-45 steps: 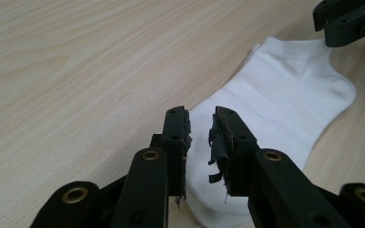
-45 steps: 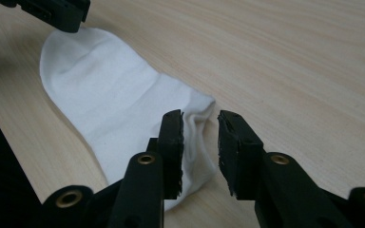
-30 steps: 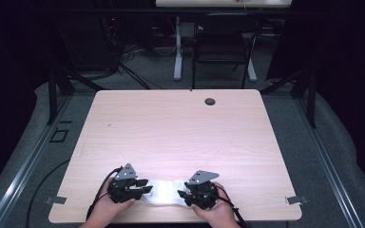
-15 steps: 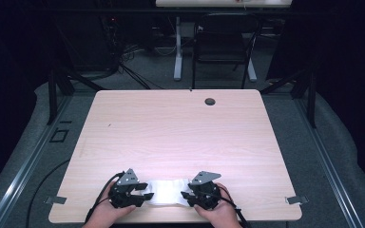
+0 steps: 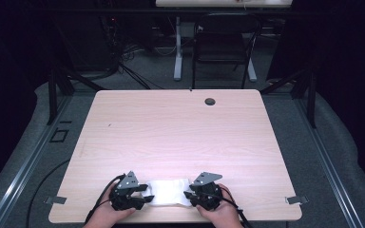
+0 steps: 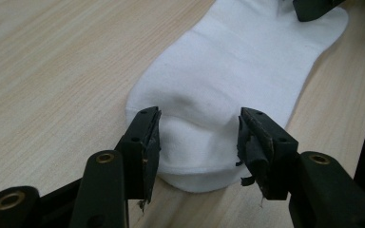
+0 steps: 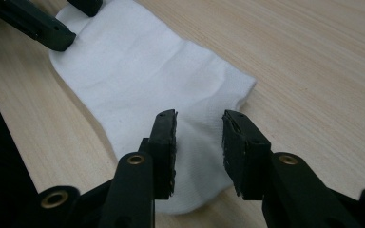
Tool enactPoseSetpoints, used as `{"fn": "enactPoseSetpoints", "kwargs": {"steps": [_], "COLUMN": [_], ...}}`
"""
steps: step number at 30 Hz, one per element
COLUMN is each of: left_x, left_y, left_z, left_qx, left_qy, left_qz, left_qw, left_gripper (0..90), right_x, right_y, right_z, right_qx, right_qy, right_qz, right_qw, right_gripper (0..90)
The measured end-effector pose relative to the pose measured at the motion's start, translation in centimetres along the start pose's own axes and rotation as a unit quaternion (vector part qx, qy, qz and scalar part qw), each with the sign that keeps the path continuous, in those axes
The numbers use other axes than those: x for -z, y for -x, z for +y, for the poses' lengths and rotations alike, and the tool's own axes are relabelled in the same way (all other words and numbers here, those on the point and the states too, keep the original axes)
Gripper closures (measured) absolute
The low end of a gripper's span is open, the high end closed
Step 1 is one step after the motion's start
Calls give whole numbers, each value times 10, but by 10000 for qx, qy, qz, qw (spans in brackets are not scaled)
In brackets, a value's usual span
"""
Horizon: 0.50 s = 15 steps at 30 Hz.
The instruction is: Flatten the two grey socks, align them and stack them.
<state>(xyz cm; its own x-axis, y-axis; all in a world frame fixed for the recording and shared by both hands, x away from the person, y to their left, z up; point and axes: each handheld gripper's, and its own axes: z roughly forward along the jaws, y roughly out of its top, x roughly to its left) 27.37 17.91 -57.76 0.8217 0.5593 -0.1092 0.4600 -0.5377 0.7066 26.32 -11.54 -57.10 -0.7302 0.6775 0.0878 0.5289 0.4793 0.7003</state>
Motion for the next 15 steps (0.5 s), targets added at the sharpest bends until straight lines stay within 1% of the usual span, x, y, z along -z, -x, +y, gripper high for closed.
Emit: {"fn": "enactPoseSetpoints", "kwargs": {"steps": [1, 6, 8, 11, 12, 13, 15], "left_x": [0, -2, -3, -5, -6, -8, -9], "left_y": [0, -1, -2, -5, -6, -8, -9], "left_z": [0, 1, 2, 4, 5, 6, 7], "left_qx": [-22, -45, -11, 54, 42, 97, 111], "left_qy": [3, 28, 59, 94, 91, 122, 132], "left_qz": [19, 97, 132, 159, 157, 172, 189], "left_qw": [10000, 9999, 9999, 9998, 9998, 9997, 9997], "left_gripper": [500, 501, 502, 502, 501, 501, 501], "right_x": [0, -1, -2, -3, -4, -5, -6], "right_y": [1, 2, 2, 4, 6, 9, 10], "right_z": [0, 0, 1, 3, 4, 6, 7], "right_qx": [-34, -63, -33, -92, -79, -114, -110], "right_qy": [5, 43, 9, 31, 6, 19, 13], "right_qz": [36, 11, 1, -8, -32, -48, -60], "right_qw": [10000, 10000, 10000, 10000, 10000, 9999, 9999], "right_gripper": [665, 663, 660, 657, 656, 653, 651]}}
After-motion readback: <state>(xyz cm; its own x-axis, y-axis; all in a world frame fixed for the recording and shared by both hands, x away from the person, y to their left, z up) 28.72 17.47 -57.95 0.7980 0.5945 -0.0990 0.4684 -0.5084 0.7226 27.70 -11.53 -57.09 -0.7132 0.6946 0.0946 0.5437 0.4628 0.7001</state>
